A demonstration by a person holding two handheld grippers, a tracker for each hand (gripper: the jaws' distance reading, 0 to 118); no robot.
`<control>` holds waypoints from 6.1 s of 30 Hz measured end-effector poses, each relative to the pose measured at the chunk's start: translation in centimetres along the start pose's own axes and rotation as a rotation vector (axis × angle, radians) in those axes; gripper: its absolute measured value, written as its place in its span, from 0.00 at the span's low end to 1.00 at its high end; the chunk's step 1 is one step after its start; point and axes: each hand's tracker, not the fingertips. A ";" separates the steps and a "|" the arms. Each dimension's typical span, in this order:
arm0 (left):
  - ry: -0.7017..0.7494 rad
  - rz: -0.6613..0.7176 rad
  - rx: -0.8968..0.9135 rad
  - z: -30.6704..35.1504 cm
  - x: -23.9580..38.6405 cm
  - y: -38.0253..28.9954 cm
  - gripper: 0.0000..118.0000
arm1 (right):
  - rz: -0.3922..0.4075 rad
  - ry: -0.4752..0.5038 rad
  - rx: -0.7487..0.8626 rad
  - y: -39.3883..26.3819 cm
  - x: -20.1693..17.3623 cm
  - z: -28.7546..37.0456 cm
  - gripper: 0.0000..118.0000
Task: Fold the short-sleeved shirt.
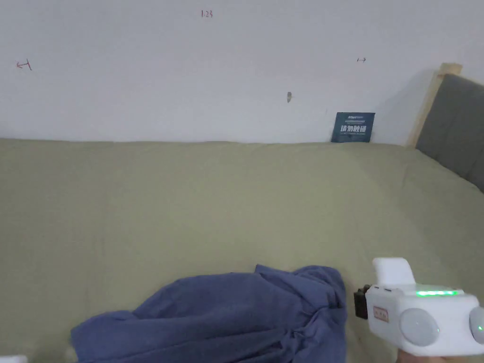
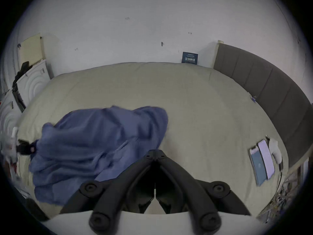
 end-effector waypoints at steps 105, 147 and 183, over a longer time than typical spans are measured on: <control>0.159 0.135 0.099 12.7 -2.9 -11.1 0.03 | -0.145 0.004 -0.013 -17.5 8.3 18.4 0.02; 0.086 0.104 0.017 10.6 -8.1 -12.4 0.98 | 0.078 0.294 0.008 -23.4 -7.7 20.6 0.00; 0.064 0.108 -0.066 9.2 -5.9 -11.7 0.02 | 0.153 0.215 -0.125 2.6 -5.6 -5.3 0.00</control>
